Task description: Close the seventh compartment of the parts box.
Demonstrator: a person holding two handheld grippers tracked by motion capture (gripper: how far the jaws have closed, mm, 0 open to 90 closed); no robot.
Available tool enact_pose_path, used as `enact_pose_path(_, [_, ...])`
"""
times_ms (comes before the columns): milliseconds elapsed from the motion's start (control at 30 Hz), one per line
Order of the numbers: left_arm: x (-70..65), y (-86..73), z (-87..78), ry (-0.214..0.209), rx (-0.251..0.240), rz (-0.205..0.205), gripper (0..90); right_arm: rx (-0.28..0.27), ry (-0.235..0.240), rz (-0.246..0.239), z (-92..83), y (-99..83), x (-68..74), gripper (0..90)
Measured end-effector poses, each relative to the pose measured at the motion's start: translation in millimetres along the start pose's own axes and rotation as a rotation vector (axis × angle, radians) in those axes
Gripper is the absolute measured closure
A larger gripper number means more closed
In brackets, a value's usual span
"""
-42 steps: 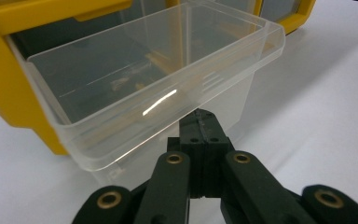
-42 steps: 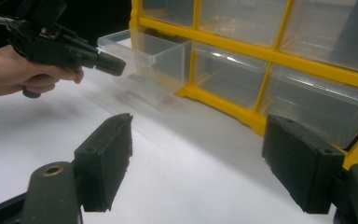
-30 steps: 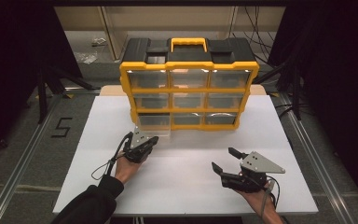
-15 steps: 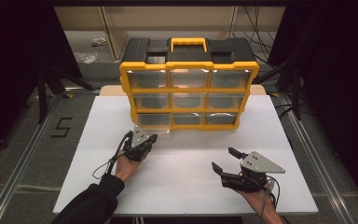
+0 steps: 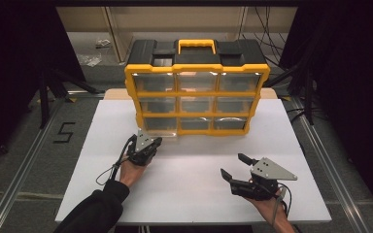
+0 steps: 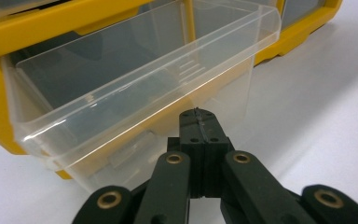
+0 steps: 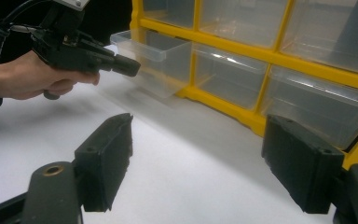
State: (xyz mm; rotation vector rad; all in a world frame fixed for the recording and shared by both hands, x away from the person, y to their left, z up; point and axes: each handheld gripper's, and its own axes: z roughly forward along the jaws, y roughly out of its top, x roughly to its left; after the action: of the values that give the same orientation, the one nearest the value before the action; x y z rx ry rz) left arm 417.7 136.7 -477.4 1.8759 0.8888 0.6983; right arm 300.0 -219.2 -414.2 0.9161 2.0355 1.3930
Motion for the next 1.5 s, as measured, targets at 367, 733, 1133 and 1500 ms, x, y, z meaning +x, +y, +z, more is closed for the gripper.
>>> enact_pose_path(367, [6.5, 0.0, 2.7, 0.011, -0.015, -0.027, 89.6, 0.002, 0.002, 0.001, 0.5, -0.1, 0.1, 25.5])
enact_pose_path(733, [8.1, 0.5, 6.4, 0.019, -0.021, -0.030, 89.6, 0.002, 0.002, 0.002, 0.4, 0.0, -0.2, 25.5])
enact_pose_path(1133, [13.9, 0.5, 6.7, 0.020, -0.031, -0.057, 89.7, 0.002, 0.001, 0.000, 0.5, 0.2, 0.0, 25.6])
enact_pose_path(1500, [18.9, -0.8, 5.6, 0.045, -0.036, -0.052, 89.7, 0.004, -0.001, 0.000, 0.2, 0.3, -0.1, 25.7])
